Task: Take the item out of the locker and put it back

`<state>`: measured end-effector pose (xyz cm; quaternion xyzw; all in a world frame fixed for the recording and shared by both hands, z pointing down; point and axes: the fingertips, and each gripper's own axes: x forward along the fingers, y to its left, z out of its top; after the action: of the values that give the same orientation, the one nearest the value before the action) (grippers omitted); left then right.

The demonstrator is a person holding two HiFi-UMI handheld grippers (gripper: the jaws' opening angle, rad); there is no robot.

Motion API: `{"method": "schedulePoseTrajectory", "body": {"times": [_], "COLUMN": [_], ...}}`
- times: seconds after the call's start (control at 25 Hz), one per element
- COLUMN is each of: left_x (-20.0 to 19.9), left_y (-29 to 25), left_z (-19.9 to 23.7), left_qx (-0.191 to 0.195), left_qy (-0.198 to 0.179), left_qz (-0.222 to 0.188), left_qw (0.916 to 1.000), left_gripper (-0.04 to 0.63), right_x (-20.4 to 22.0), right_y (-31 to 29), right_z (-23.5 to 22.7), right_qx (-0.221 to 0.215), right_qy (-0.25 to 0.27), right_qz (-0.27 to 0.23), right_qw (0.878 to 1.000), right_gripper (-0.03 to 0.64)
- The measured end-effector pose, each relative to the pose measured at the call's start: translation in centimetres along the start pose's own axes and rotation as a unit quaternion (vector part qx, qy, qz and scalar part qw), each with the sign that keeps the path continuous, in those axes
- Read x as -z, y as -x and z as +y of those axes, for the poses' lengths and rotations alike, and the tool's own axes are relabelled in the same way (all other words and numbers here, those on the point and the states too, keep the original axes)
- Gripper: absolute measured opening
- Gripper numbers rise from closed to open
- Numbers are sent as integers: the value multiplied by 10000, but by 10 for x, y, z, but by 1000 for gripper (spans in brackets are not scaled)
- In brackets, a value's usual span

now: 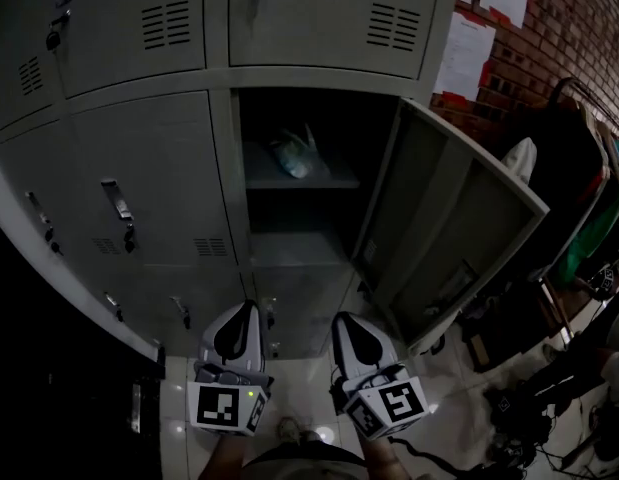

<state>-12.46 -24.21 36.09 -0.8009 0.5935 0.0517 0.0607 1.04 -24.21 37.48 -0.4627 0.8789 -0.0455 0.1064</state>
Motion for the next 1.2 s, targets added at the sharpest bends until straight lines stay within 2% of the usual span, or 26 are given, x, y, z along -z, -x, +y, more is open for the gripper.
{"method": "schedulePoseTrajectory", "body": {"times": [0.28,0.44,0.64,0.92,1.04,1.2], "left_x": [-1,-5,-15,-70,-73,-63], "left_y": [59,115,197,261,283,304], "left_z": [-33,-73,-123,-162,-170,-180], "left_qx": [64,69,67,67,53,120], "left_qy": [22,123,333,124,120,83], "left_qz": [-2,-54,103,-169,-192,-79], "left_qw": [10000,9999,9994,9998,9997,9999], "left_gripper": [5,5,5,5,5,5], "right_x": [16,24,19,-30,-37,-24], "right_y": [61,128,215,285,302,314], "right_z": [41,62,101,132,145,161], "right_qx": [-170,-200,-377,-424,-457,-505], "right_qy": [-168,-223,-264,-190,-322,-520], "right_qz": [127,244,435,30,-131,-45], "right_qw": [9996,9993,9980,9989,9983,9974], "right_gripper": [3,3,3,3,3,3]}}
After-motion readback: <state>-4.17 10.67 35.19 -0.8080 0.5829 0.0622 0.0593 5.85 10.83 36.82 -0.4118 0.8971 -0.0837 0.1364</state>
